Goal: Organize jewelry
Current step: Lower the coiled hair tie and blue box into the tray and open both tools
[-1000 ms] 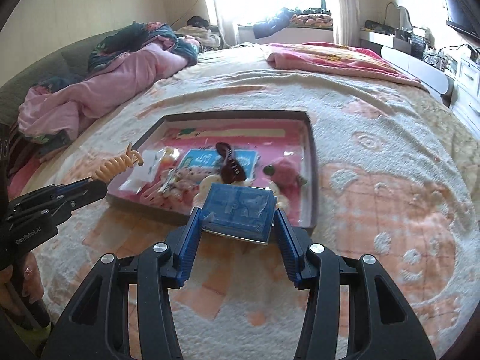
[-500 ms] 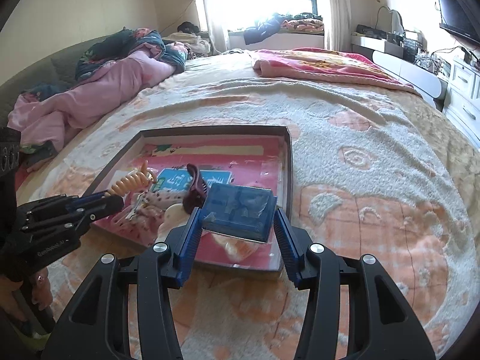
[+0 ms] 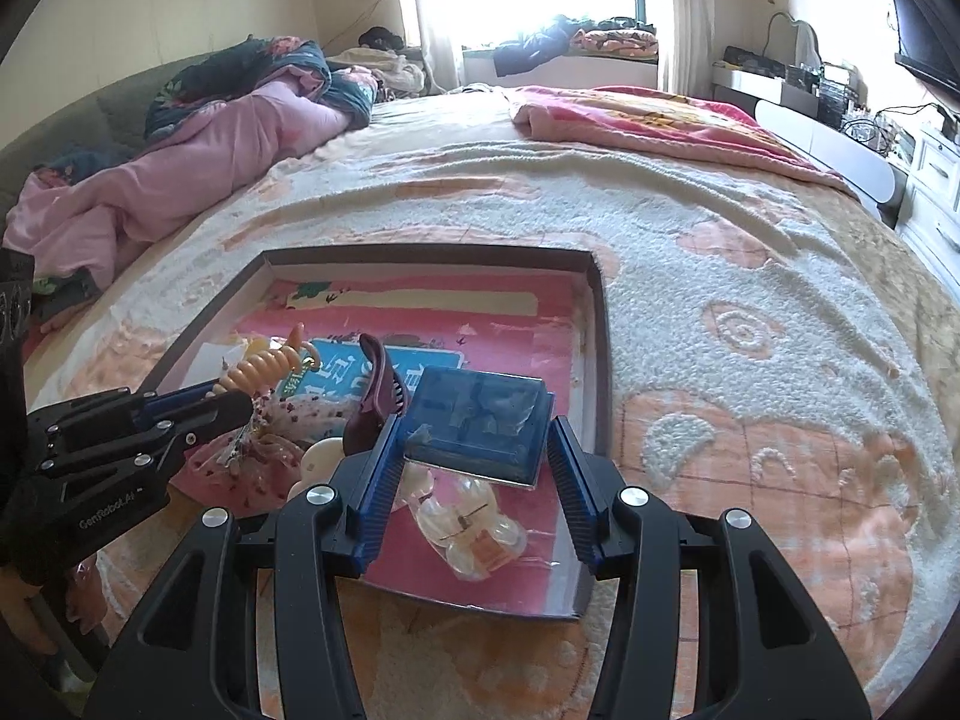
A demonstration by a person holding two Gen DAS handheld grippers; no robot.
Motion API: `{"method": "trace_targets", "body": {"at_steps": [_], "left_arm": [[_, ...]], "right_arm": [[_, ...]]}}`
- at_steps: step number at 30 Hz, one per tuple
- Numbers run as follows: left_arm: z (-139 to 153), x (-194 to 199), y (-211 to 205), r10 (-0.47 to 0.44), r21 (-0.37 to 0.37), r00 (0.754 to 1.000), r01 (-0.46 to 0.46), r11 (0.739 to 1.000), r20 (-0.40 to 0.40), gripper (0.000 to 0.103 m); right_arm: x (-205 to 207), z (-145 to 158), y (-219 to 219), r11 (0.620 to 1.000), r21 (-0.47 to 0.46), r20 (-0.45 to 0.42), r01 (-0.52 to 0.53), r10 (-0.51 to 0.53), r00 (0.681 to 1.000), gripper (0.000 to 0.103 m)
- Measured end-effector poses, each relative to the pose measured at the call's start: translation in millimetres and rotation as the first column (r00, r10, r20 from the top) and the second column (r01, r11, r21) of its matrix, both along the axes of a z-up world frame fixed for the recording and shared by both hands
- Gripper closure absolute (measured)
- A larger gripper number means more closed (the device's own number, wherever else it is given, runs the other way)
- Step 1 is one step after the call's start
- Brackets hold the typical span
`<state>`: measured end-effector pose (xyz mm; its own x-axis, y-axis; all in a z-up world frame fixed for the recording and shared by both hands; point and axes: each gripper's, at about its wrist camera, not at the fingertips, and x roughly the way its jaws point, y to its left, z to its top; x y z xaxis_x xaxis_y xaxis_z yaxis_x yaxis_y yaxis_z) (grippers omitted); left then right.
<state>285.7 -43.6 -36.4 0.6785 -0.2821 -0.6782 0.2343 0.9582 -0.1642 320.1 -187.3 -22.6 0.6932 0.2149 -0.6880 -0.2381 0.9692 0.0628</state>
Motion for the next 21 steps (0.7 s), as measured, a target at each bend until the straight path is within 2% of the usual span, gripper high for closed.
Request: {"method": "trace_targets", "body": {"at_steps": [17,21], "left_arm": [[-8,5,4,0.020,-0.006,1.000,-0.020,1.000,-0.024,0.092],[-7,4,4,0.022,-0.004,1.000,-0.022,1.000,-0.022,0.092]], "right_arm": [[-6,-13,11,0.999,-0.007,-0.033,-0.038,0.038,0.999,0.055],[-9,-12,10,0.999,-0.001,-0.030,-0.038,0.037,0.999,0.052]]}}
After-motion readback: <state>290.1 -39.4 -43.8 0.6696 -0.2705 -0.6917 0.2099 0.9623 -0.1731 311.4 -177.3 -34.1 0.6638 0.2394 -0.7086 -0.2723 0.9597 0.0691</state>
